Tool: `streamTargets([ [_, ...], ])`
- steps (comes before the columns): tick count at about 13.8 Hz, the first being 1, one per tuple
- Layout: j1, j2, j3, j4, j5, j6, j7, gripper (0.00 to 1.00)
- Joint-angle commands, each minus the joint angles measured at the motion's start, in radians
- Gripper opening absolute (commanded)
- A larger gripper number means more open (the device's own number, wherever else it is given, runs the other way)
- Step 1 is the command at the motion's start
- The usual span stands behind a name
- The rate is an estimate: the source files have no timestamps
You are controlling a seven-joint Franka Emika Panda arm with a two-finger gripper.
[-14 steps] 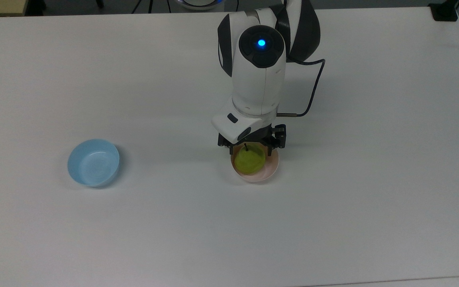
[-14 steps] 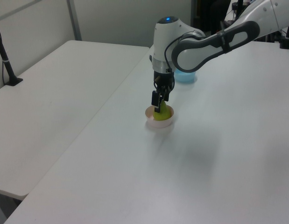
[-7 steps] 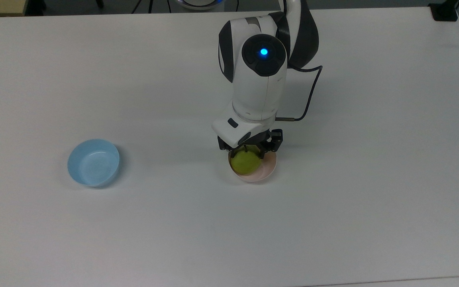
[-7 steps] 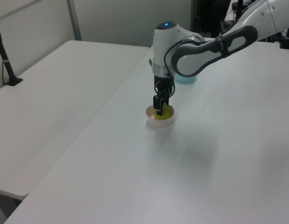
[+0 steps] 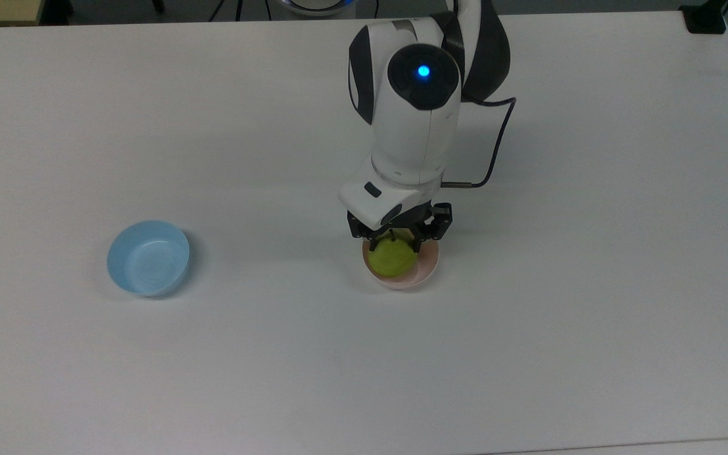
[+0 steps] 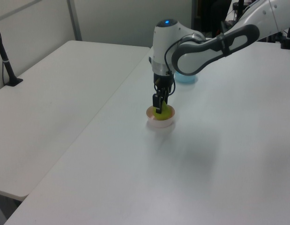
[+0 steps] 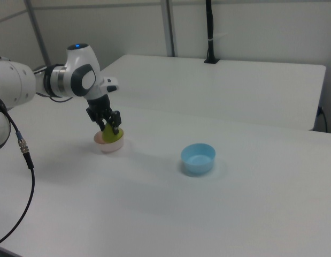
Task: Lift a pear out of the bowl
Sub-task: 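Close the gripper around the green pear inside the pink bowl, then lift the green pear up out of the pink bowl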
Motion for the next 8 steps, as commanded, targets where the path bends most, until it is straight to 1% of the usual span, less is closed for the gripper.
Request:
streamTargets([
  [1, -0.013, -0.126, -0.001, -0.033, 0.007, -0.071, 0.004, 0.29],
  [3, -0.036, -0.195, 0.002, -0.075, 0.009, -0.075, -0.021, 0.29],
  [4, -0.059, -0.248, 0.002, -0.111, 0.009, -0.083, -0.047, 0.29],
  [8, -0.151, -0.377, 0.002, -0.251, 0.007, -0.106, -0.175, 0.29],
])
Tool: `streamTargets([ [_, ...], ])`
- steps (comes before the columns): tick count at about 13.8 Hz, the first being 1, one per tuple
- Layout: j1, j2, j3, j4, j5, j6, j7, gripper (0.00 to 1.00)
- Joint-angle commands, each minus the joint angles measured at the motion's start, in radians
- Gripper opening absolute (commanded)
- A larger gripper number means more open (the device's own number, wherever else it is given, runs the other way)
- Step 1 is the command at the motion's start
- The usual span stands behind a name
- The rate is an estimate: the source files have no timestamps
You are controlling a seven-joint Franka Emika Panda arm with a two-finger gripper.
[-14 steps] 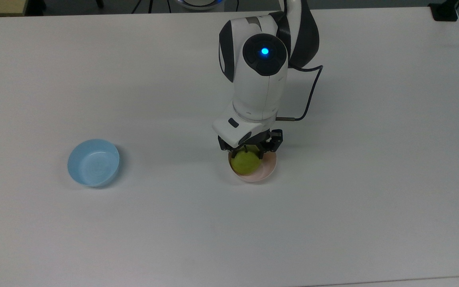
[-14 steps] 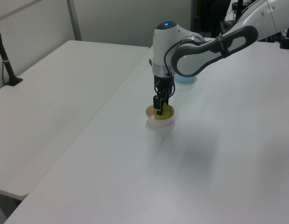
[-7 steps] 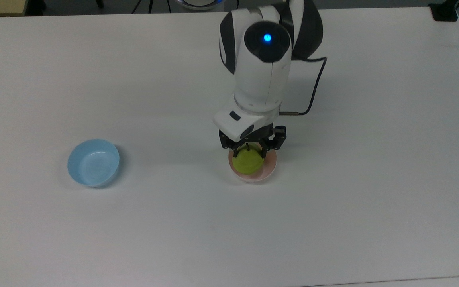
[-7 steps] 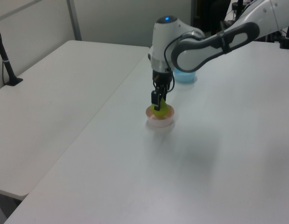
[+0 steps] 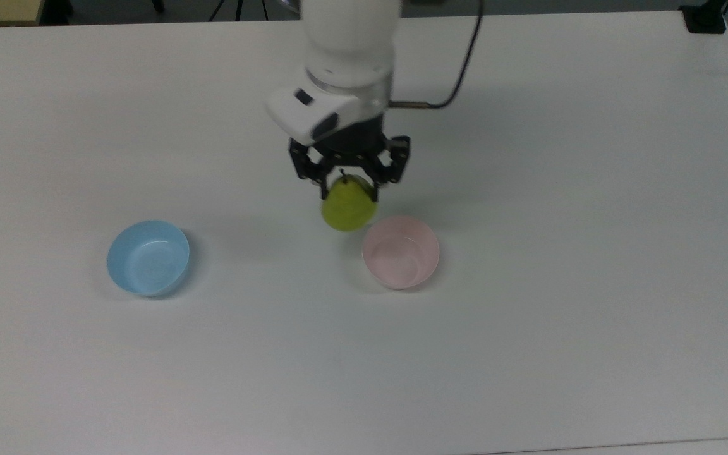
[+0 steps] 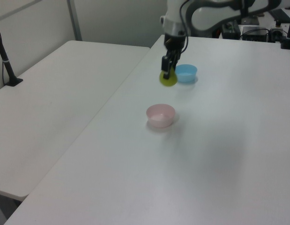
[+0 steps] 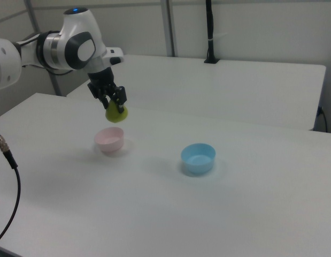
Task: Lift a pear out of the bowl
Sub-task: 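Lift the green pear up out of the pink bowl, then hold the green pear raised above the table beside the pink bowl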
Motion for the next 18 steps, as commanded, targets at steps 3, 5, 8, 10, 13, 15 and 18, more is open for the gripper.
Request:
streamTargets([
  [3, -0.131, -0.171, 0.005, -0.26, -0.002, -0.01, -0.192, 0.29],
  [5, -0.142, -0.1, 0.003, -0.26, -0.017, -0.001, -0.19, 0.29],
  [8, -0.136, -0.044, 0.003, -0.255, -0.034, 0.005, -0.182, 0.3],
  [10, -0.133, -0.009, 0.003, -0.254, -0.05, 0.007, -0.181, 0.35],
  [13, -0.14, 0.002, 0.003, -0.252, -0.051, 0.019, -0.182, 0.47],
  [15, -0.142, -0.001, 0.003, -0.252, -0.053, 0.018, -0.192, 0.77],
  [18, -0.152, -0.041, 0.0, -0.25, -0.064, 0.007, -0.195, 1.0],
])
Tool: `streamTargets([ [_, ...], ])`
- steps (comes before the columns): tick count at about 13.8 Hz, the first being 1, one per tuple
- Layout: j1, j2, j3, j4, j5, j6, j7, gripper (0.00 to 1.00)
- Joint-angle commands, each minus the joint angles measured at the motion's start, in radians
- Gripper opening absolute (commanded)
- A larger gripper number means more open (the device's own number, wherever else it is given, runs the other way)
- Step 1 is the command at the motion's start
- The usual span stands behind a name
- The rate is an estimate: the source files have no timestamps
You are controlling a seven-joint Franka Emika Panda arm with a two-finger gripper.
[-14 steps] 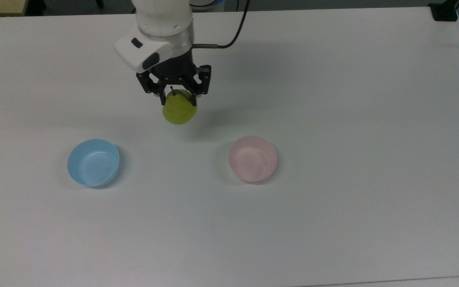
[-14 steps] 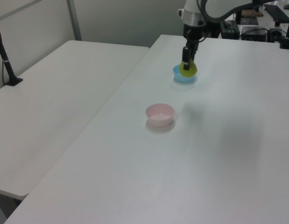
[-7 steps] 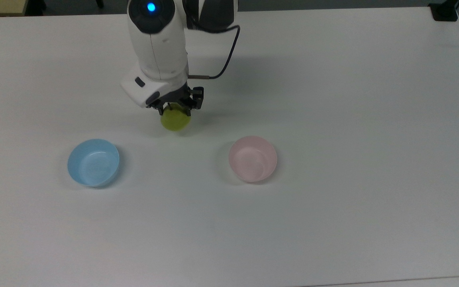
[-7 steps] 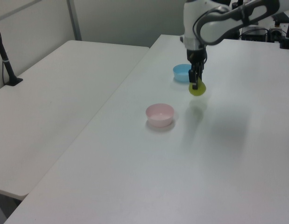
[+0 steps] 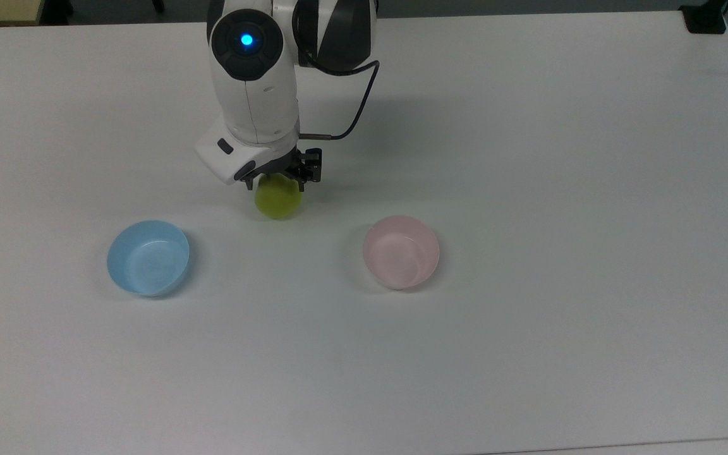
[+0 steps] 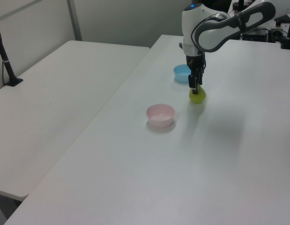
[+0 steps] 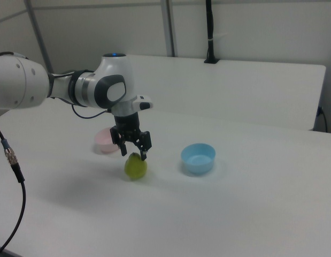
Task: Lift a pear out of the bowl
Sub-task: 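Hold the green pear raised above the table beside the pink bowl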
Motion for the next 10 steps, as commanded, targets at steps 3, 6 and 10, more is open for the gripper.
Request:
streamTargets([
  [3, -0.017, -0.141, -0.011, -0.003, -0.014, -0.075, -0.003, 1.0],
  [6, -0.031, -0.254, -0.012, 0.004, -0.014, -0.192, 0.0, 1.0],
  [10, -0.055, -0.333, 0.013, 0.004, -0.016, -0.315, 0.057, 1.0],
])
